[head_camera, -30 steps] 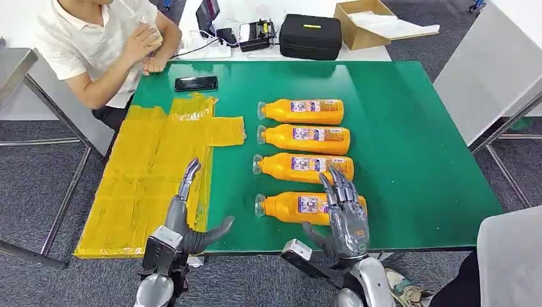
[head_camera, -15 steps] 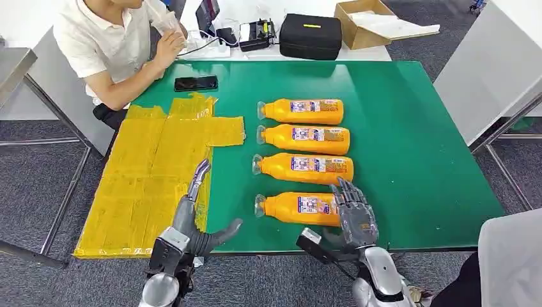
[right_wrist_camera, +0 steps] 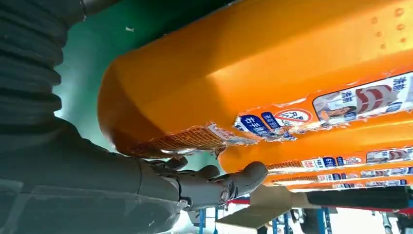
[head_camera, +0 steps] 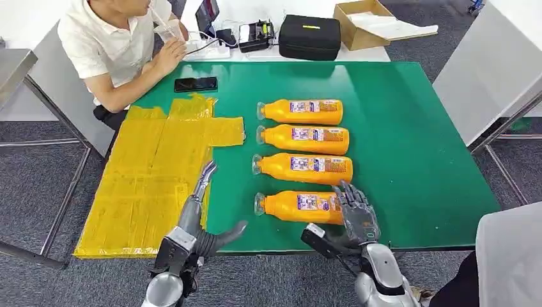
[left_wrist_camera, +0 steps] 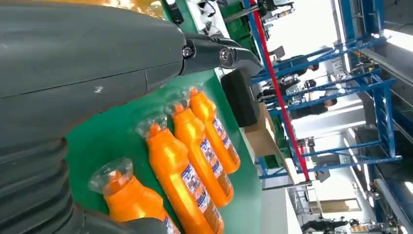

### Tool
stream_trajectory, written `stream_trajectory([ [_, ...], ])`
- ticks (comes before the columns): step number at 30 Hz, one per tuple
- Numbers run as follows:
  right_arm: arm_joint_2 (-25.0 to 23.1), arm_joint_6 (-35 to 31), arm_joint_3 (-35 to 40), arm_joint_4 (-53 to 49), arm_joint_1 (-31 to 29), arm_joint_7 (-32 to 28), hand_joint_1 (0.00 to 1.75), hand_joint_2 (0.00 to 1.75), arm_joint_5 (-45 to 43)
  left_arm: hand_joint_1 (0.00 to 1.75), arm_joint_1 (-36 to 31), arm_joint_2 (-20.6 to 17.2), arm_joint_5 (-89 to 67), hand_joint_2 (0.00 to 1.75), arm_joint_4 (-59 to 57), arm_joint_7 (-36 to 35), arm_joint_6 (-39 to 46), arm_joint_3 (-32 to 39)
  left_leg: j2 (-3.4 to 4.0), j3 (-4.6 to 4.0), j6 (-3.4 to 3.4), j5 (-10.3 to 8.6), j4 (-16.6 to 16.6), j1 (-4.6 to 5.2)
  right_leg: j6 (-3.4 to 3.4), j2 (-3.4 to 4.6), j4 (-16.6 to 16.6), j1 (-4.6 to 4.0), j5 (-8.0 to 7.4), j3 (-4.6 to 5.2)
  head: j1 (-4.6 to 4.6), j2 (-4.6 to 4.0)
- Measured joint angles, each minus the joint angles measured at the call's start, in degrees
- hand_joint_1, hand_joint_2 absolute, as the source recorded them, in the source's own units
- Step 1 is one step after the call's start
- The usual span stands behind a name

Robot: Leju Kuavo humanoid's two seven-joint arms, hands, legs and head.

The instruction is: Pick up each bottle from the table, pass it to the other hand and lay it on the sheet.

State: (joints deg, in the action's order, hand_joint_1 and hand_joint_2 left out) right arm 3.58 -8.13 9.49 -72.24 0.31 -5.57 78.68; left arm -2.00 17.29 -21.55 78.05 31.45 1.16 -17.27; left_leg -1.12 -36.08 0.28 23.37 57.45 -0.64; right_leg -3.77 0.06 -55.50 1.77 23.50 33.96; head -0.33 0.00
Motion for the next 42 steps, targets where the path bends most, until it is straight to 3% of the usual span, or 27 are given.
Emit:
stream_trajectory([
  [3, 0.0, 0.2, -0.1, 1.0, -0.7, 0.0, 0.00, 1.75, -0.1, 0.00, -0.1, 0.0, 0.0, 1.75, -0.3, 0.0, 0.0, -0.1, 0.01, 0.10, 0.01, 0.01, 0.0, 0.00, 0.00, 0.00, 0.0, 0.00, -0.01, -0.10, 0.00, 0.00],
  [4, 0.0, 0.2, -0.2, 1.2, -1.0, 0.0, 0.98, 1.75, -0.2, 0.00, -0.1, 0.0, 0.0, 1.75, -0.3, -0.1, 0.0, -0.2, 0.00, 0.12, 0.01, 0.01, 0.0, 0.00, 0.00, 0.00, 0.0, 0.00, -0.01, -0.11, 0.00, 0.00],
  [5, 0.0, 0.3, -0.2, 1.6, -1.3, 0.0, 0.98, 1.75, -0.2, 0.00, -0.2, 0.0, 0.0, 1.75, -0.4, -0.1, 0.0, -0.4, 0.01, 0.14, 0.01, 0.01, 0.0, 0.00, 0.01, 0.00, 0.0, 0.00, -0.01, -0.10, 0.00, 0.00],
  [6, 0.1, 0.6, -0.2, 2.0, -1.6, 0.0, 1.73, 1.75, -0.3, 0.00, -0.3, 0.0, 0.0, 1.75, -0.6, -0.1, 0.0, -0.6, 0.01, 0.15, 0.01, 0.01, 0.0, 0.00, 0.01, 0.00, 0.0, 0.00, -0.02, -0.13, 0.00, 0.00],
  [17, 3.0, 4.0, 0.2, 6.2, -5.1, -2.4, 1.75, 1.75, -3.3, 0.00, -1.1, -0.1, 0.7, 1.75, -1.8, -0.1, -0.3, -1.0, 0.01, 0.54, 0.15, 0.13, 0.0, 0.01, -0.01, 0.00, 0.0, 0.00, 0.05, -0.01, -0.02, 0.00],
  [28, 5.0, 5.0, 1.3, 7.5, -5.3, -3.9, 1.75, 1.75, -8.0, 0.00, -1.4, -0.2, 1.6, 1.75, -2.3, 0.4, -0.8, -1.4, 0.05, 0.74, 0.17, 0.18, 0.0, 0.01, -0.03, 0.01, 0.1, 0.00, 0.05, -0.53, 0.00, 0.00],
  [35, 5.4, 5.4, 1.3, 7.4, -4.5, -9.2, 1.75, 1.75, -16.8, 0.00, -1.4, -0.2, 4.9, 1.75, -2.3, 0.5, -2.1, -1.5, 0.10, 0.81, 0.17, 0.27, 0.0, 0.01, -0.08, 0.02, 0.1, -0.01, 0.12, -0.19, -0.02, 0.00],
  [38, 5.6, 5.5, 1.3, 5.3, -2.6, -13.7, 1.75, 1.75, -24.1, 0.00, -1.7, -0.2, 11.6, 1.75, -2.9, -1.0, -4.1, -1.4, 0.09, 0.75, 0.17, 0.27, 0.0, 0.01, -0.08, 0.01, 0.1, -0.01, 0.13, -0.75, 0.00, 0.00],
  [42, 4.7, 5.7, 1.5, 1.4, 0.1, -15.3, 1.75, 1.75, -28.0, 0.00, -2.3, -0.2, 19.3, 1.75, -4.2, -3.2, -5.2, -1.4, 0.17, 0.71, 0.15, 0.28, 0.0, 0.01, -0.08, 0.07, 0.0, -0.02, 0.12, -0.71, -0.02, 0.00],
])
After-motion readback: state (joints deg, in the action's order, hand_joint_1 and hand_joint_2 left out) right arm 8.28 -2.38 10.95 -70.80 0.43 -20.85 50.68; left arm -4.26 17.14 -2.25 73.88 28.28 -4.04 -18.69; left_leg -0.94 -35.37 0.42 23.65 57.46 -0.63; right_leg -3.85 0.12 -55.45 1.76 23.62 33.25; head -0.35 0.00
